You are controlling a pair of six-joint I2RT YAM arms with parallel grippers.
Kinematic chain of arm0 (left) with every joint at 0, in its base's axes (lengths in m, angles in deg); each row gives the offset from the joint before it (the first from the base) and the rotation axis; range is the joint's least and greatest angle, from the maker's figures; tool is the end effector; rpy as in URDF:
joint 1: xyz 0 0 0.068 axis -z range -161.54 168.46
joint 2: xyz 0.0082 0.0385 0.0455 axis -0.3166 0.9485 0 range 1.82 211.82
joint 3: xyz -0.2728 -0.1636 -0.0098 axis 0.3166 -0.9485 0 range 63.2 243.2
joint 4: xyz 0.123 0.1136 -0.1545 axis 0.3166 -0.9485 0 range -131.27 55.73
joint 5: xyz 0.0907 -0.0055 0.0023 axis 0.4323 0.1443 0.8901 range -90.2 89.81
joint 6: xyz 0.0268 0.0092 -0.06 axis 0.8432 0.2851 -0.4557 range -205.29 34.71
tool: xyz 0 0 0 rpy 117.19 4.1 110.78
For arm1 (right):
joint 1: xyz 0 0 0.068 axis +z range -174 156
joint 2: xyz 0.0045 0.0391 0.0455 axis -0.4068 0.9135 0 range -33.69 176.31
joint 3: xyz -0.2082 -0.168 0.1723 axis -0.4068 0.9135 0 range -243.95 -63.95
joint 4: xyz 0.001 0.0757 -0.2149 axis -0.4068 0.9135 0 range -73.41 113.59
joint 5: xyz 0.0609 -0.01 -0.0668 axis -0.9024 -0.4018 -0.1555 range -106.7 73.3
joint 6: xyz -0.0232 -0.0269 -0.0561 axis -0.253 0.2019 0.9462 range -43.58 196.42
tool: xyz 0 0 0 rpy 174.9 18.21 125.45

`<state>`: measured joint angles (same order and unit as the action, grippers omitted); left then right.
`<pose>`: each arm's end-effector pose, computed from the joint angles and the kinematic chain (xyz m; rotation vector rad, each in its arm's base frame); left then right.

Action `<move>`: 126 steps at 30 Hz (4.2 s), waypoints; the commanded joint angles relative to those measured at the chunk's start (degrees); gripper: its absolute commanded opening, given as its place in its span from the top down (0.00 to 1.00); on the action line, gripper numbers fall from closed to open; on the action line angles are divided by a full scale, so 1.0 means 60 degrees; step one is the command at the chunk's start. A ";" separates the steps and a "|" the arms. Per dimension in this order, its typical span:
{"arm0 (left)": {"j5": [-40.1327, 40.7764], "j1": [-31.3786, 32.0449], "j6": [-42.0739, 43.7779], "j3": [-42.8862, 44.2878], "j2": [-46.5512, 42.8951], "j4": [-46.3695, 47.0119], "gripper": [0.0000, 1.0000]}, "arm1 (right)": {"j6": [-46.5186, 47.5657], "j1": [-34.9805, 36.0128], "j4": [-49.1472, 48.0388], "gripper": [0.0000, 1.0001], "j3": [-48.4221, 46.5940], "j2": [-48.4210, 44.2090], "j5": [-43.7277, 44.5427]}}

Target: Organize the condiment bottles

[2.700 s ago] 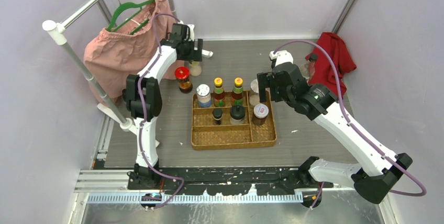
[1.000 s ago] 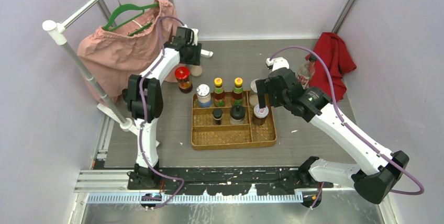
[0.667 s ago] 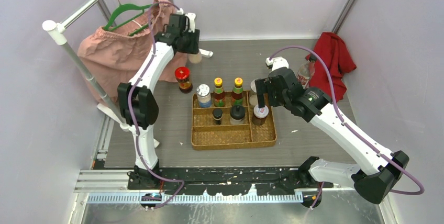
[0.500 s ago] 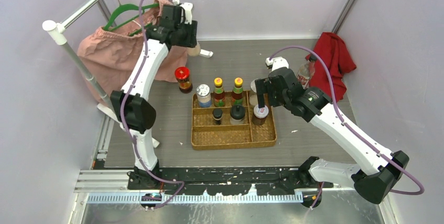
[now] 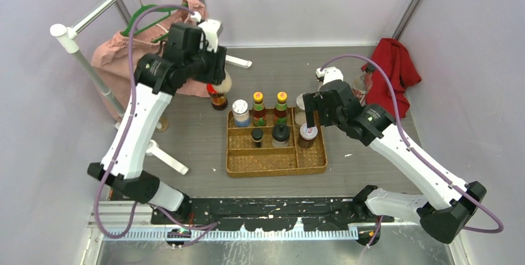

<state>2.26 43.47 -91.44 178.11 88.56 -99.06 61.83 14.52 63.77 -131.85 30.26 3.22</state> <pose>0.2362 -0.1077 0.4997 0.3404 2.1947 -0.2540 0.1502 0.0966 0.3823 -0.3014 2.2517 0.0820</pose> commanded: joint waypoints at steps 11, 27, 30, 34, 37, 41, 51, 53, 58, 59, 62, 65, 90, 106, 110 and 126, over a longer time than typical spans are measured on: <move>0.1163 0.2523 -0.2080 -0.5421 -0.2868 0.0927 0.49 | 0.0046 0.0039 0.0128 0.06 -0.0715 -0.0804 0.0403; 0.2158 0.3126 -0.2401 -0.9057 -0.3143 0.5990 0.49 | -0.0113 0.0037 0.0682 0.06 -0.0531 -0.1429 0.0437; 0.2193 0.3127 -0.2415 -0.9059 -0.2980 0.5992 0.49 | -0.0164 0.0034 0.0708 0.06 -0.0415 -0.1498 0.0444; 0.2227 0.3126 -0.2464 -0.8943 -0.2807 0.5669 0.48 | -0.0205 0.0032 0.0654 0.06 -0.0281 -0.1537 0.0436; 0.2240 0.3140 -0.2620 -0.8916 -0.2780 0.5339 0.48 | -0.0235 0.0034 0.0610 0.06 -0.0193 -0.1517 0.0366; 0.2337 0.3198 -0.2784 -0.9006 -0.2776 0.5007 0.48 | -0.0270 0.0038 0.0530 0.06 -0.0057 -0.1519 0.0315; 0.2415 0.3199 -0.2939 -0.9576 -0.2273 0.5486 0.47 | -0.0293 0.0028 0.0424 0.06 0.0165 -0.1547 0.0217; 0.2389 0.3199 -0.2965 -0.9672 -0.2114 0.5594 0.46 | -0.0283 0.0039 0.0414 0.06 0.0208 -0.1580 0.0210; 0.2445 0.3199 -0.2966 -1.0121 -0.1980 0.6259 0.45 | -0.0306 0.0036 0.0397 0.06 0.0315 -0.1606 0.0181; 0.2446 0.3199 -0.2956 -1.0182 -0.1956 0.6388 0.46 | -0.0307 0.0030 0.0398 0.06 0.0328 -0.1612 0.0168; 0.2447 0.3199 -0.2945 -1.0372 -0.1873 0.6669 0.44 | -0.0297 0.0039 0.0400 0.06 0.0345 -0.1640 0.0158; 0.2448 0.3199 -0.2972 -1.0304 -0.1789 0.6630 0.40 | -0.0280 0.0034 0.0385 0.06 0.0317 -0.1625 0.0143; 0.1404 -0.0725 -0.1863 -0.5714 -0.0997 0.3965 0.12 | 0.0000 -0.2788 -0.0382 0.00 -0.2764 0.1729 -0.1693; 0.1025 -0.1440 -0.1451 -0.5017 0.1675 0.5591 0.13 | -0.0166 -0.2812 -0.0349 0.01 -0.2142 0.1501 -0.2165; 0.1047 -0.1570 -0.1423 -0.4935 0.2105 0.5918 0.13 | -0.0148 -0.2806 -0.0334 0.00 -0.2073 0.1385 -0.2173; 0.1099 -0.1650 -0.1413 -0.4822 0.2384 0.6036 0.39 | -0.0163 -0.2817 -0.0577 0.00 -0.1738 0.1377 -0.2373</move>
<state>8.78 33.90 -100.01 146.99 103.70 -65.21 61.02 -2.37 62.76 -142.37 39.94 -10.26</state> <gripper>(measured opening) 0.685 0.995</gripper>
